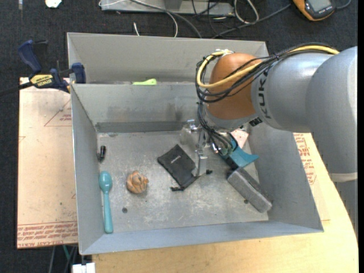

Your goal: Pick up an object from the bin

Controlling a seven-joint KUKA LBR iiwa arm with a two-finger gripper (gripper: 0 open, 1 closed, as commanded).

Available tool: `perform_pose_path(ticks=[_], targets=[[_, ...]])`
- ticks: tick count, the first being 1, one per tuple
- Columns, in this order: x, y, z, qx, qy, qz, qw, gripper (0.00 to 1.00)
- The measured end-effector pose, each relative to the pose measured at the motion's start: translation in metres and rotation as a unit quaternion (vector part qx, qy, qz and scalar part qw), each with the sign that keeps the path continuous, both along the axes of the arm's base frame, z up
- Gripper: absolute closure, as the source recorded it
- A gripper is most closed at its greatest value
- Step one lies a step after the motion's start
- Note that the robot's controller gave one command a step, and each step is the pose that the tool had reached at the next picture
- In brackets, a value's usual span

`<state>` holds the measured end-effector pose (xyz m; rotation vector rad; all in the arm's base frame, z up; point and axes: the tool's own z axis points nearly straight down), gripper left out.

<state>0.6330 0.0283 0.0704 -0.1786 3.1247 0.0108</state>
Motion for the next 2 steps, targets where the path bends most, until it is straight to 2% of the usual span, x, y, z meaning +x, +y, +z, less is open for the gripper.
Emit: perform_pose_path(ticks=[1,2], targets=[[0.0016,-0.0185,0.0210,0.002,-0.0007,-0.142,0.9899,1.00],[0.0016,-0.0186,0.0210,0.003,-0.0006,-0.142,0.9899,0.00]])
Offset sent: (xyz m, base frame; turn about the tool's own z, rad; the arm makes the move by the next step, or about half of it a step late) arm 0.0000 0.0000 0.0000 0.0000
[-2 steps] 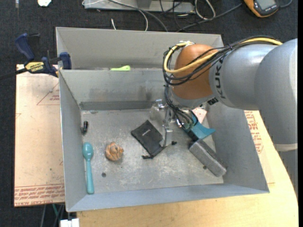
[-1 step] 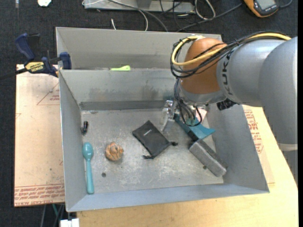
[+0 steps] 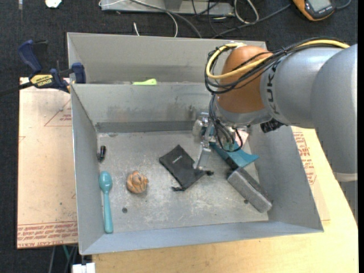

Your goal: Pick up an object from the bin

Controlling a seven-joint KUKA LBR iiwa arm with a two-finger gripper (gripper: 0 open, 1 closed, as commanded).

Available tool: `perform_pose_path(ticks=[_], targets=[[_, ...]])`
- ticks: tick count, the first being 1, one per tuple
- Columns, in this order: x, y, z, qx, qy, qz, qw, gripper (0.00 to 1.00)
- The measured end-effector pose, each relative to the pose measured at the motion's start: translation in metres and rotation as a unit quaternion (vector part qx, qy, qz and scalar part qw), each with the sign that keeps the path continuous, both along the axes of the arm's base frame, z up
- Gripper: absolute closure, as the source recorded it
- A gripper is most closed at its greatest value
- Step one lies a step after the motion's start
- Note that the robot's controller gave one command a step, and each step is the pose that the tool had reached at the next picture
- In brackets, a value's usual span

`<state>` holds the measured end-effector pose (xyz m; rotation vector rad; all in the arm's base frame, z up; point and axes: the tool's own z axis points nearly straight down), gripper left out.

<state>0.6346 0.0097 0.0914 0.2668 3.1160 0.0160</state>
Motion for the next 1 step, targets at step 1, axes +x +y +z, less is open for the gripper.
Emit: perform_pose_path(ticks=[1], targets=[[-0.0004,0.0001,-0.0003,0.000,0.0001,0.000,1.0000,0.00]])
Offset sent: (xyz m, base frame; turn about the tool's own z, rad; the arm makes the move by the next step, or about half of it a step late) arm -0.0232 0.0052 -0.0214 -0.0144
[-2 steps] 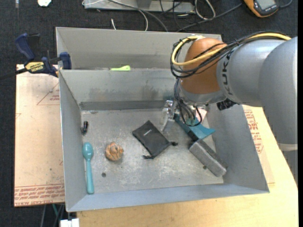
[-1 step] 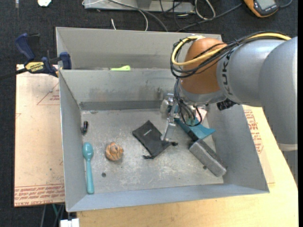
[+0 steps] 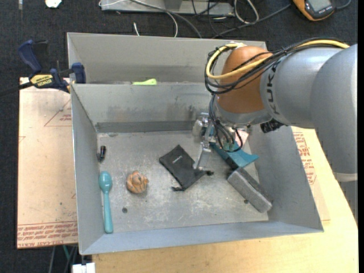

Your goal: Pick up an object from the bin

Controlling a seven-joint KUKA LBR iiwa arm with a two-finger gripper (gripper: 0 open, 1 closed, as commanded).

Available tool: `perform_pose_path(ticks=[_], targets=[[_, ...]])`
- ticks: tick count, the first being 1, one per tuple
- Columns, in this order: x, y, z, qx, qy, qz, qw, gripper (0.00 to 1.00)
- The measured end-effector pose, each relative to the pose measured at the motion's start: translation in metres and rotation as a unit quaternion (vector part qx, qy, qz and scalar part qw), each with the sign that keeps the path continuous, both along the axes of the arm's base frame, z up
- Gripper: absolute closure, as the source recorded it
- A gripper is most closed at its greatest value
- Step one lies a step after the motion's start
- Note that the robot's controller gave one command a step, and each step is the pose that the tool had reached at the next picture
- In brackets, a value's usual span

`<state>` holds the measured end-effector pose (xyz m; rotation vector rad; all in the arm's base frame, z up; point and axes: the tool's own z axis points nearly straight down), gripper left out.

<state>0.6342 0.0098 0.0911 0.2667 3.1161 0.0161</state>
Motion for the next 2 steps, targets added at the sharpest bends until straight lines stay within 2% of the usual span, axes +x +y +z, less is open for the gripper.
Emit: perform_pose_path(ticks=[1,2], targets=[[-0.023,0.005,-0.021,0.000,-0.0007,0.006,1.0000,0.00],[-0.017,-0.008,-0.019,0.000,-0.0035,0.017,0.9998,1.00]])
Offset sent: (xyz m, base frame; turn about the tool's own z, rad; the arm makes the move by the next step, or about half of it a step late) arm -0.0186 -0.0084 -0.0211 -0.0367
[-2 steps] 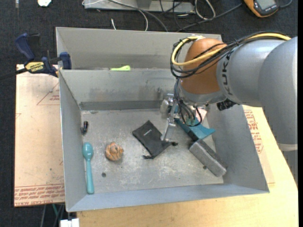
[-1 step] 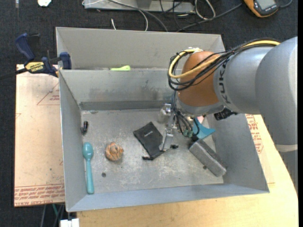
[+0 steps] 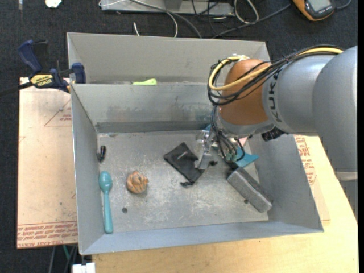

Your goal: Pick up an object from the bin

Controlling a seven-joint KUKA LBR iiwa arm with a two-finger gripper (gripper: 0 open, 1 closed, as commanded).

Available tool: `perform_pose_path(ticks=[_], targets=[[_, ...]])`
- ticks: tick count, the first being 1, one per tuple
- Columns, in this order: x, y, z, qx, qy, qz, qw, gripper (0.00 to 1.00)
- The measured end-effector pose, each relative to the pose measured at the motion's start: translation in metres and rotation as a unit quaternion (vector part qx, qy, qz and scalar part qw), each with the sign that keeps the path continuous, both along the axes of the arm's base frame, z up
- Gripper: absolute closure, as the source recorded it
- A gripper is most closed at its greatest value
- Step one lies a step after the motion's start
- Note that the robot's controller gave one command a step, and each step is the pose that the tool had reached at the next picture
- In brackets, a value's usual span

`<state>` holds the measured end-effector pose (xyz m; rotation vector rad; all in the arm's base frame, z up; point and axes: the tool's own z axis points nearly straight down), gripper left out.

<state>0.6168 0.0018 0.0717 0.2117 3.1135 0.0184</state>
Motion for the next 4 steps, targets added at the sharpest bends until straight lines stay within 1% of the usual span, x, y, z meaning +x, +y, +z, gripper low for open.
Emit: perform_pose_path(ticks=[1,2,3,4], targets=[[0.000,0.000,0.000,0.000,0.0000,0.000,1.0000,1.00],[-0.005,0.001,0.014,0.000,0.0048,0.002,1.0000,1.00],[-0.011,0.007,0.042,-0.002,-0.0035,0.095,0.9955,1.00],[-0.021,0.003,0.088,-0.002,0.0025,0.141,0.9901,1.00]])
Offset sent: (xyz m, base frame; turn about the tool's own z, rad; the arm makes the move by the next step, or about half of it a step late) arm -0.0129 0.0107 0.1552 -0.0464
